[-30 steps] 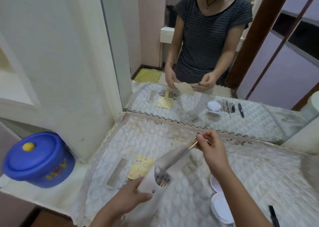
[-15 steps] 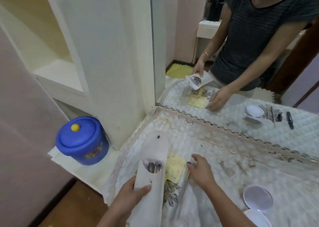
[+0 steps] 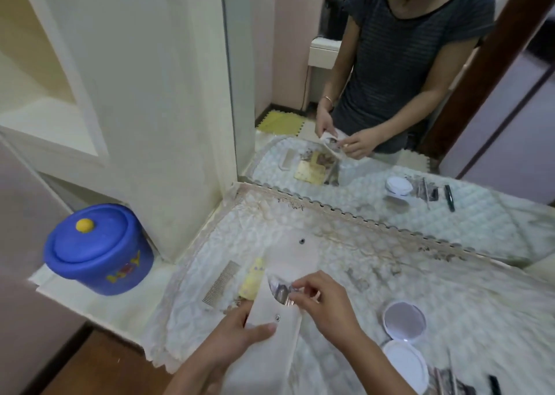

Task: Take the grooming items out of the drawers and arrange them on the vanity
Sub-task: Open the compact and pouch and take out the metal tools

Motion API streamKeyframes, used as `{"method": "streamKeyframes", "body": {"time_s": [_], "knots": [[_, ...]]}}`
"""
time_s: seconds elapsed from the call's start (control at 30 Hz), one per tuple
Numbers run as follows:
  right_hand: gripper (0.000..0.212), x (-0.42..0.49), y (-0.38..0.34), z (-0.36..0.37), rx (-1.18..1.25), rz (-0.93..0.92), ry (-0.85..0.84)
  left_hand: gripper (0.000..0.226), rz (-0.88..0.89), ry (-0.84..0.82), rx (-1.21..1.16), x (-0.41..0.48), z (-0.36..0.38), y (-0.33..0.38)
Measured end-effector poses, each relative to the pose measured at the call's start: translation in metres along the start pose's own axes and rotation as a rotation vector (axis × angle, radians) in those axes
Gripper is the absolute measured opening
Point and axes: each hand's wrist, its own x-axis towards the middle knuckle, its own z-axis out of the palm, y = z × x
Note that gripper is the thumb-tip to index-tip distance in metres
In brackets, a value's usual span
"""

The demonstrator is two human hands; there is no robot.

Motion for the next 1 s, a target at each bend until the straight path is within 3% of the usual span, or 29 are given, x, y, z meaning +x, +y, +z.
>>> {"method": "streamKeyframes", "body": {"time_s": [0.1,0.2,0.37,0.53,0.63,0.73,0.83,0.93,1.0], "knots": [[0.032,-0.004,0.005,-0.004,-0.043,-0.004,0.044,0.035,0.029,-0.047,0.023,-0.001,0.006,0.002],[0.004,-0.007,0.003,-0.006,-0.115,-0.031,0.048,0.022,0.032,-0.064,0.013,-0.002,0.009,0.005],[0.038,-0.011,0.003,-0.006,-0.23,-0.063,-0.007,0.03,0.024,-0.052,0.01,-0.003,0.009,0.007],[0.009,-0.005,0.002,-0.007,-0.223,-0.01,-0.171,0.032,0.026,-0.049,0.057,-0.006,0.003,0.005],[0.024,0.0,-0.002,-0.007,-0.126,0.064,-0.234,0.033,0.042,-0.046,0.107,-0.007,0.0,0.005],[0.022,0.002,-0.005,-0.006,0.024,0.13,-0.238,0.032,0.053,-0.014,0.132,-0.006,-0.001,0.006],[0.015,0.009,-0.005,-0.008,0.291,0.183,-0.108,0.033,0.063,0.049,0.239,-0.004,-0.009,0.005],[0.017,0.027,0.002,-0.02,0.716,0.359,0.195,0.031,0.051,0.165,0.341,-0.005,-0.026,-0.005],[0.018,0.036,0.011,-0.032,0.807,0.411,0.378,0.026,0.035,0.269,0.321,-0.01,-0.034,-0.009]]}}
